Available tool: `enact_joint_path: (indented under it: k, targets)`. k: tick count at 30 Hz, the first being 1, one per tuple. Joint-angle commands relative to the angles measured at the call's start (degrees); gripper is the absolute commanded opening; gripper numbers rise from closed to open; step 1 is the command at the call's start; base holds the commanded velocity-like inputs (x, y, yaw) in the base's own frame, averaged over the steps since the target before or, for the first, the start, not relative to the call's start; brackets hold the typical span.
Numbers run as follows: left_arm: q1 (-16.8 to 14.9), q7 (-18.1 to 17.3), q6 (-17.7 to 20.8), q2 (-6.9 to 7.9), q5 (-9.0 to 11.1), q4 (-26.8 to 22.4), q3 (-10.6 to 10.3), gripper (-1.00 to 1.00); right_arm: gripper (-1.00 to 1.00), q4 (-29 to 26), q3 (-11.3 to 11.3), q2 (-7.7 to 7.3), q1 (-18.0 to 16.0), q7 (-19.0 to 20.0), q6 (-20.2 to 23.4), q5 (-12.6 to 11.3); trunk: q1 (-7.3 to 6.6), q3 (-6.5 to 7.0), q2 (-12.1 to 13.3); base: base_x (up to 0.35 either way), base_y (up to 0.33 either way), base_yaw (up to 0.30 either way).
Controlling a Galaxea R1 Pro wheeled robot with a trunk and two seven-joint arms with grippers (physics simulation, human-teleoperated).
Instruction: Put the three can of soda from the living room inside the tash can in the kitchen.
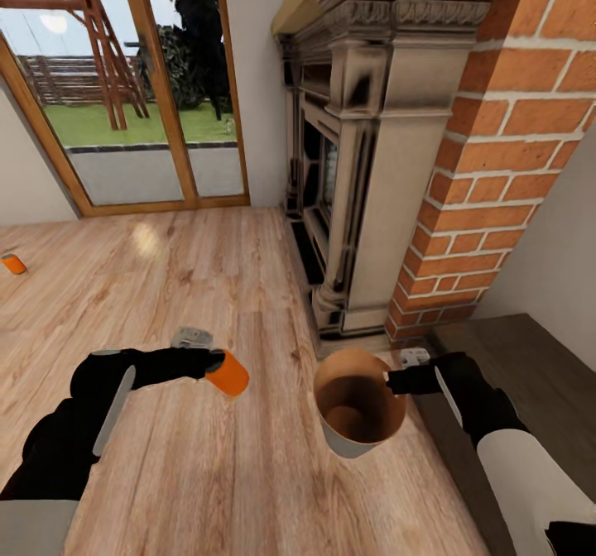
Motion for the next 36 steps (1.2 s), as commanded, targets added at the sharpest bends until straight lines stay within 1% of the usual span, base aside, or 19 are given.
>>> enact_joint_path:
  k: [1, 2, 5, 6, 7, 9, 10, 12, 13, 14, 15, 17, 20, 23, 25, 29, 31, 33, 36]
  targets:
    - [-1.3, -1.9, 1.4, 0.27, -0.5, -0.3, 0.0, -1.0, -1.0, 0.0, 0.1, 0.03, 0.0, 0.5, 0.3, -1.1, -0.23, 0.18, 0.4, 0.0, 0.0, 0.0]
    - [-5.4, -6.6, 4.9, 0.81, -0.8, -0.9, -0.2, -1.0, -1.0, 0.2, 0.7, 0.16, 0.0, 0.4, 1.1, -1.1, -0.44, 0.36, 0.8, 0.0, 0.0, 0.0]
    - [-10.2, -9.6, 7.3, 1.09, -0.9, -1.1, -0.4, -1.0, -1.0, 0.3, 1.6, 0.56, 0.0, 0.4, 3.6, -1.1, -1.1, 0.9, 2.0, 0.0, 0.0, 0.0]
    - [-11.8, -10.3, 7.4, 1.15, -0.9, -1.2, -0.4, -1.0, -1.0, 0.3, 2.0, 0.75, 0.0, 0.3, 4.6, -1.0, -1.32, 1.08, 2.4, 0.0, 0.0, 0.0]
    - [-15.0, -11.9, 7.4, 1.21, -0.9, -1.2, -0.6, -1.0, -1.0, 0.3, 2.9, 1.07, -0.1, 0.2, 6.2, -1.0, -1.54, 1.26, 2.8, 0.0, 0.0, 0.0]
    - [-18.0, -13.5, 7.4, 1.21, -0.9, -1.1, -1.1, -1.0, -1.0, 0.3, 3.8, 1.37, -0.2, 0.1, 7.4, -1.0, -1.98, 1.62, 3.6, 0.0, 0.0, 0.0]
    - [-21.9, -15.6, 7.4, 1.06, -1.0, -0.5, -4.0, -1.0, -1.0, 0.3, 4.9, 2.0, -0.2, 0.0, 8.5, -1.0, -2.2, 1.8, 4.0, 0.0, 0.0, 0.0]
    - [-24.9, -16.6, 7.4, 0.94, -0.9, 0.5, -7.0, -1.0, -1.0, 0.4, 5.5, 2.58, -0.3, 0.0, 8.9, -1.0, -2.64, 2.16, 4.8, 0.0, 0.0, 0.0]
    - [-28.1, -17.6, 7.4, 0.84, -0.9, 2.1, -10.0, -1.0, -1.0, 0.4, 6.1, 3.21, -0.4, 0.0, 9.3, -1.0, -2.86, 2.34, 5.2, 0.0, 0.0, 0.0]
    - [-32.3, -18.9, 7.4, 0.61, -0.9, 5.0, -13.1, -1.0, -1.0, 0.5, 6.8, 4.32, -0.4, -0.1, 10.3, -1.0, -3.08, 2.52, 5.6, 0.0, 0.0, 0.0]
    - [-33.4, -19.3, 7.4, 0.5, -0.9, 5.9, -13.7, -1.0, -1.0, 0.5, 7.1, 4.71, -0.5, -0.2, 10.6, -1.0, -3.3, 2.7, 6.0, 0.0, 0.0, 0.0]
    - [-36.0, -20.4, 7.4, -0.08, -0.9, 8.1, -16.3, -1.0, -1.0, 0.5, 7.9, 6.31, -1.1, -1.0, 11.8, -1.1, -3.3, 2.7, 6.0, 0.0, 0.0, 0.0]
    - [-36.9, -20.9, 7.4, -0.4, -0.9, 8.8, -18.3, -1.0, -1.0, 0.5, 8.2, 7.26, -2.8, -1.3, 12.1, -1.1, -3.3, 2.7, 6.0, 0.0, 0.0, 0.0]
    - [-37.6, -21.3, 7.4, -0.8, -0.9, 9.5, -20.7, -1.0, -1.0, 0.5, 8.4, 8.57, -5.7, -1.5, 12.1, -1.2, -3.3, 2.7, 6.0, 0.0, 0.0, 0.0]
    - [-37.7, -21.3, 7.4, -0.98, -0.9, 9.6, -21.9, -1.0, -1.0, 0.5, 8.4, 9.02, -6.1, -1.5, 12.1, -1.2, -3.3, 2.7, 6.0, 0.0, 0.0, 0.0]
    - [-37.5, -21.2, 7.4, -1.29, -1.2, 9.9, -27.4, -1.0, -1.0, 0.5, 8.4, 10.2, -6.9, -1.6, 12.1, -1.2, -3.3, 2.7, 6.0, 0.0, 0.0, 0.0]
    - [-37.4, -21.2, 7.4, -1.35, -1.3, 10.0, -29.2, -1.0, -1.0, 0.5, 8.4, 10.69, -7.4, -1.6, 12.1, -1.2, -3.3, 2.7, 6.0, 0.0, 0.0, 0.0]
    - [-37.3, -21.1, 7.4, -1.35, -1.3, 10.0, -30.6, -1.0, -1.0, 0.8, 8.4, 10.97, -8.0, -1.6, 12.1, -1.2, -3.3, 2.7, 6.0, 0.0, 0.0, 0.0]
    - [-37.3, -21.1, 7.4, -1.35, -1.4, 10.1, -31.7, -1.0, -1.0, 1.1, 8.4, 11.34, -8.7, -1.6, 12.1, -1.2, -3.3, 2.7, 6.0, 0.0, 0.0, 0.0]
